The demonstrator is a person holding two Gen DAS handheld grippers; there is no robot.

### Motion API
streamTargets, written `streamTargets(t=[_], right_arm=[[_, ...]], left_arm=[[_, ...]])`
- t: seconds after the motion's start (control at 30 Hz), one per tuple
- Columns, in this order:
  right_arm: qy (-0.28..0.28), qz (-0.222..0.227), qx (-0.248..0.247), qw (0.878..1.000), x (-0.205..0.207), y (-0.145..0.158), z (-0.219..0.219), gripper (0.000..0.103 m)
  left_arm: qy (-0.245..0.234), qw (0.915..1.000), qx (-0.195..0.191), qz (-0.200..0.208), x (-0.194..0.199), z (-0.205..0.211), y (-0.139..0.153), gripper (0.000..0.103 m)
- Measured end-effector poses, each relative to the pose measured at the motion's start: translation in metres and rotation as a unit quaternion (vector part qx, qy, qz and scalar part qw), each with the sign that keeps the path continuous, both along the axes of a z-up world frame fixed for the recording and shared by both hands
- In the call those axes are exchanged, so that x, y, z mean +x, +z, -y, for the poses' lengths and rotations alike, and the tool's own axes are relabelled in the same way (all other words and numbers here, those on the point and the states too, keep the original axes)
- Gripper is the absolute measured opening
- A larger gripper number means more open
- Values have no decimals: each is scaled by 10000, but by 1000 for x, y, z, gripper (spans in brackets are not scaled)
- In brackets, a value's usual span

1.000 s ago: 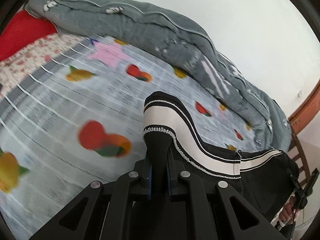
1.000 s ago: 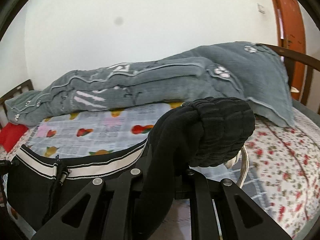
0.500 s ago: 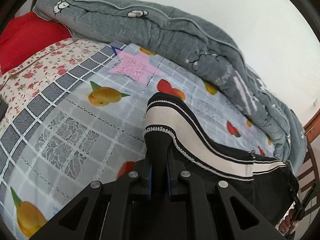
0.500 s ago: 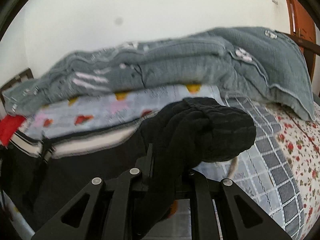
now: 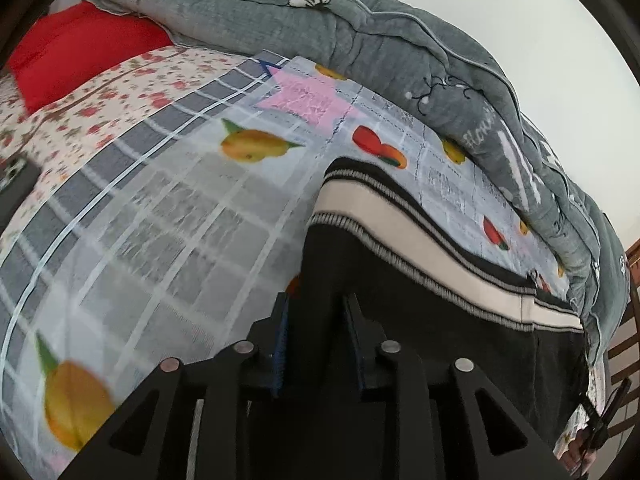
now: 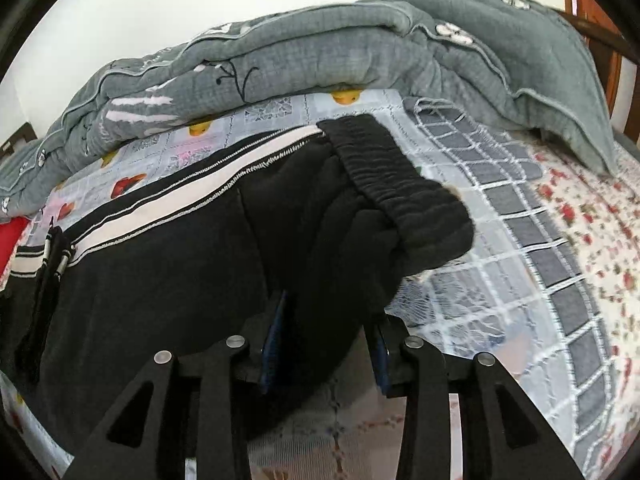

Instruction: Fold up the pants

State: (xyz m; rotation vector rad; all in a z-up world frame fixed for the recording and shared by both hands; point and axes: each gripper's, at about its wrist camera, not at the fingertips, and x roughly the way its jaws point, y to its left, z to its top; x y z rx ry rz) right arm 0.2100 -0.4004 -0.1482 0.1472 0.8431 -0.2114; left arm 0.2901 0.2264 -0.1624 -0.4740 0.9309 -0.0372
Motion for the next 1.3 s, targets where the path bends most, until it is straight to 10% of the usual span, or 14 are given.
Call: streamTargets(t=[0.43, 0.93, 1.3], right_arm=[[196, 462, -343, 9982, -37, 44, -29, 43], [321, 280, -547, 9976, -81, 41, -39, 43], [458, 291, -322, 9980, -81, 33, -52, 43]], left_arm=[[-152, 9976, -612, 278, -95, -12, -20, 43], [-157, 9938, -982, 505, -63, -12, -31, 49], [-341, 9864, -1482, 625, -121, -17, -36, 49]])
